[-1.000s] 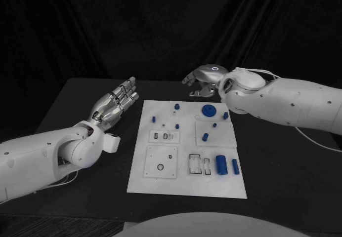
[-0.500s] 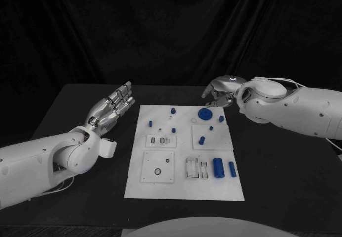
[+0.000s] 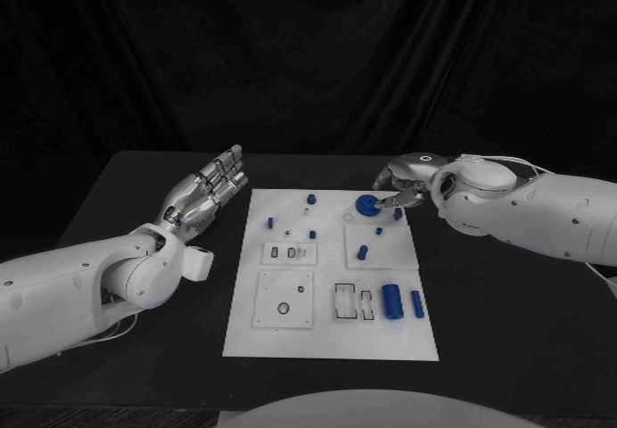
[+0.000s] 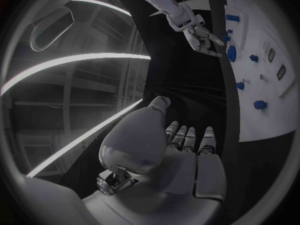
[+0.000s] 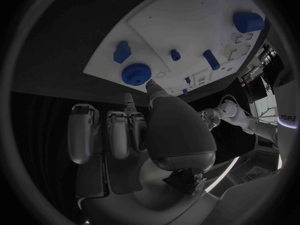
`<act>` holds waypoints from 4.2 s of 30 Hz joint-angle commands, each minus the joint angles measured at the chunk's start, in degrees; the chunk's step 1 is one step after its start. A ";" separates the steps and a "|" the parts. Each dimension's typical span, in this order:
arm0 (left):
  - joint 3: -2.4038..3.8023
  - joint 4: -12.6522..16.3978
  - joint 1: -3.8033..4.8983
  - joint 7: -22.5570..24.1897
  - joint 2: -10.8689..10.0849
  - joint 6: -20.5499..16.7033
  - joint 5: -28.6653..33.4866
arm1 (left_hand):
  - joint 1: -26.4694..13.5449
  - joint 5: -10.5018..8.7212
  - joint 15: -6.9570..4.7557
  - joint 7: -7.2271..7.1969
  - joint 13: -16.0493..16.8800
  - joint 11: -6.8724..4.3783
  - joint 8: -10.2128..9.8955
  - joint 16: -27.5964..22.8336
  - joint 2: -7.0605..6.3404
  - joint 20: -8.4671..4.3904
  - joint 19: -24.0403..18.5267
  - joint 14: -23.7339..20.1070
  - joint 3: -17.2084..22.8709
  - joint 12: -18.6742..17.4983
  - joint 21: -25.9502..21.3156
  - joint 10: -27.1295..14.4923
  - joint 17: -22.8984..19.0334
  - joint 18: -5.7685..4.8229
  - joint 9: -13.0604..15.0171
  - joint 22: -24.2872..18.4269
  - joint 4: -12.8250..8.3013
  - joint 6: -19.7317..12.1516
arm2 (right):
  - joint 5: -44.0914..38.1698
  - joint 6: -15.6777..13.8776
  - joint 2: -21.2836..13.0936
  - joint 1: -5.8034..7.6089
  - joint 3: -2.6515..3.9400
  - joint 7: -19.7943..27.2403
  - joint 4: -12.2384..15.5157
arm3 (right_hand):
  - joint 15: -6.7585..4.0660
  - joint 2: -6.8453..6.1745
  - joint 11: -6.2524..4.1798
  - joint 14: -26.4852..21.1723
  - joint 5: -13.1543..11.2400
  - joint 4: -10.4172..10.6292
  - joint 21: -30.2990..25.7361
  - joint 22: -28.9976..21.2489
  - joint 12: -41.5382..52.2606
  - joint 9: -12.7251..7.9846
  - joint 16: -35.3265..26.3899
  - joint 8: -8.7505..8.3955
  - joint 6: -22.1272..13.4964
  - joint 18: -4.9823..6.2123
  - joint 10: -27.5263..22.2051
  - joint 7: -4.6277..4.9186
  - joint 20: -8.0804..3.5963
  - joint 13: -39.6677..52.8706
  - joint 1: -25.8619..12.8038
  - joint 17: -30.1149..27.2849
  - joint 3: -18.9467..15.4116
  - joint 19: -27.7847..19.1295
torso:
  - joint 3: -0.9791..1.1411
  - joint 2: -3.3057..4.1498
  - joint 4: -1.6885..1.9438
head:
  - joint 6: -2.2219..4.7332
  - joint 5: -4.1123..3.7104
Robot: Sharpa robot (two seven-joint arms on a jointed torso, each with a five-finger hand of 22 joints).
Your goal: Assemble the parts on the task board
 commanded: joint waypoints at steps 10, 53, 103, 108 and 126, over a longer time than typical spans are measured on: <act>0.05 0.04 0.05 4.05 -0.01 1.14 -0.03 | -0.35 -0.11 0.49 -0.19 -0.04 0.38 0.26 -0.21 0.04 0.30 0.03 0.08 0.39 -0.01 -0.34 -0.04 -0.06 0.94 0.02 -0.06 0.03 0.26 | -0.17 -1.27 0.78 -0.98 0.05 -1.61 -0.95 | -0.15 0.39 0.14 6.04 1.89 -0.98 1.85 10.40 0.14 0.00 0.14 -0.13 -1.55 -1.29 6.02 0.35 0.03 15.05 0.71 15.05 -0.11 2.03 | -0.02 0.04 0.20 | 0.03 -0.18; 0.05 -0.23 0.03 3.40 0.34 2.10 -0.03 | -0.35 -0.20 0.74 -0.25 -0.06 0.65 0.23 -0.21 0.13 0.40 0.03 0.08 0.56 -0.08 -0.34 -0.08 -0.06 0.94 0.00 -0.06 -0.09 0.17 | -0.17 -0.90 4.93 -2.84 0.06 1.44 -5.70 | 0.14 1.03 0.41 6.04 4.13 -2.46 1.88 10.84 0.14 3.26 0.14 2.12 3.31 -1.27 6.02 0.53 0.41 15.05 1.39 15.05 0.10 1.90 | -0.03 -0.05 -0.08 | -1.09 0.23; 0.04 -0.92 0.00 2.68 1.18 2.47 -0.03 | -0.36 -0.37 1.15 -0.25 -0.02 1.29 0.19 -0.21 0.37 0.65 0.03 0.08 0.99 0.07 -0.34 -0.06 -0.06 0.95 -0.01 -0.06 -0.34 0.09 | 2.35 0.29 10.19 2.09 0.19 2.35 0.51 | -1.03 -0.26 -0.78 6.04 25.71 -4.72 3.07 12.31 0.14 19.28 0.14 9.45 7.29 -1.71 6.02 -0.57 -0.82 15.05 0.78 15.05 4.27 3.06 | -0.12 -0.08 -0.03 | -1.26 0.92; 0.04 -1.08 0.00 2.70 1.54 2.47 -0.03 | -0.36 -0.37 1.16 -0.24 -0.03 1.30 0.20 -0.21 0.37 0.66 0.03 0.08 1.00 0.06 -0.34 -0.06 -0.06 0.95 0.00 -0.06 -0.34 0.10 | 2.39 0.93 13.24 1.27 0.24 2.56 -2.48 | -0.99 -0.33 -0.74 6.04 25.49 -4.81 3.09 12.33 0.14 19.40 0.14 9.40 7.15 -1.71 6.02 -0.51 -0.79 15.05 0.87 15.05 4.44 3.08 | -0.03 -0.04 0.10 | -1.24 0.90; 0.04 -1.19 0.00 2.64 1.92 2.60 -0.03 | -0.38 -0.39 1.23 -0.17 -0.04 1.36 0.19 -0.21 0.37 0.72 0.03 0.08 1.07 0.00 -0.34 -0.08 -0.06 0.95 -0.01 -0.06 -0.41 0.05 | 2.40 1.46 18.98 -1.58 1.06 2.69 -8.84 | -0.76 -0.61 -0.45 6.04 24.36 -5.20 3.10 12.39 0.14 19.76 0.14 8.92 6.43 -1.72 6.02 -0.16 -0.60 15.05 1.14 15.05 5.16 3.10 | -0.01 0.12 0.37 | -1.70 0.77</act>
